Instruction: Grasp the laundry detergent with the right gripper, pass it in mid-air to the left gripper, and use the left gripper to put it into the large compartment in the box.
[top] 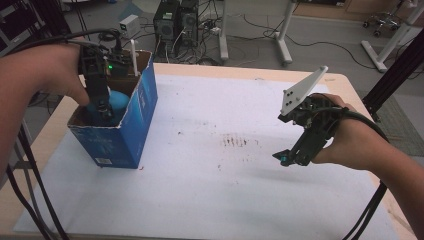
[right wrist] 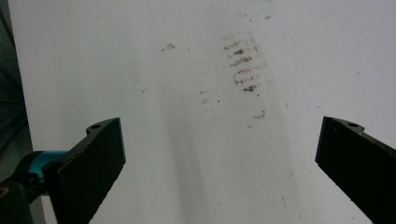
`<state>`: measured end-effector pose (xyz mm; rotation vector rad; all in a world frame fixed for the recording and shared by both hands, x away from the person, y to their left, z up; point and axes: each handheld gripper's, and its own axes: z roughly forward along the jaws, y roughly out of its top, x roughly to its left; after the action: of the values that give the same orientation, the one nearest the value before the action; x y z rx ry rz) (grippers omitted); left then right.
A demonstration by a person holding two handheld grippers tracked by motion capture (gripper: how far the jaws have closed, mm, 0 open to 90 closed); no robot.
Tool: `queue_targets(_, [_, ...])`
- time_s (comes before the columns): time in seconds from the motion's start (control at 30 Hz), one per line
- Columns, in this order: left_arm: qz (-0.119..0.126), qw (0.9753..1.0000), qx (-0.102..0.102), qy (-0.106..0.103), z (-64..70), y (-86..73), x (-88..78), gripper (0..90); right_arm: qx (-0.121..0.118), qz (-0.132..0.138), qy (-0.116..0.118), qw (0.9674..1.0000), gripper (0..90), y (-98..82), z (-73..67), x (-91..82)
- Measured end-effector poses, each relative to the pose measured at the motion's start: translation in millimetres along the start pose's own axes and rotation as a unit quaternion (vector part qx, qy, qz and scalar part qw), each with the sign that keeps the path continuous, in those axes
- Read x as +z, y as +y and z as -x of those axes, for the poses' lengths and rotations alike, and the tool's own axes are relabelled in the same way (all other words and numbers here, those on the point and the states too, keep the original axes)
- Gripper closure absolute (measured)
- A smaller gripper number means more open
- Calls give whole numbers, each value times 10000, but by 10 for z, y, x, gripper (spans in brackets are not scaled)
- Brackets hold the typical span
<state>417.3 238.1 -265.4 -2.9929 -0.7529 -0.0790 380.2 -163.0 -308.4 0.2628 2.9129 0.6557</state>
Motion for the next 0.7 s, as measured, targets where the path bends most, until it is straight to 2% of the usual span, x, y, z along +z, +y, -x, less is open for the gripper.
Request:
queue_targets(0.17, [32,9999,-55,114,5,-9,-122,179,-8,-29,0,10000,6,11,27,-3])
queue_targets(0.4, [107,9996,24,256,69,8,-369,161,-74,-143,5,9999,6,69,130,-52])
queue_targets(0.5, [151,9994,169,264,136,49,-493,144,-87,-217,25,9997,6,132,231,-108])
queue_targets(0.6, [253,9988,371,209,226,116,-610,119,-125,-290,97,9995,6,179,343,-152])
queue_targets(0.7, [270,9975,609,252,336,211,-705,118,-141,-423,181,9988,6,212,448,-168])
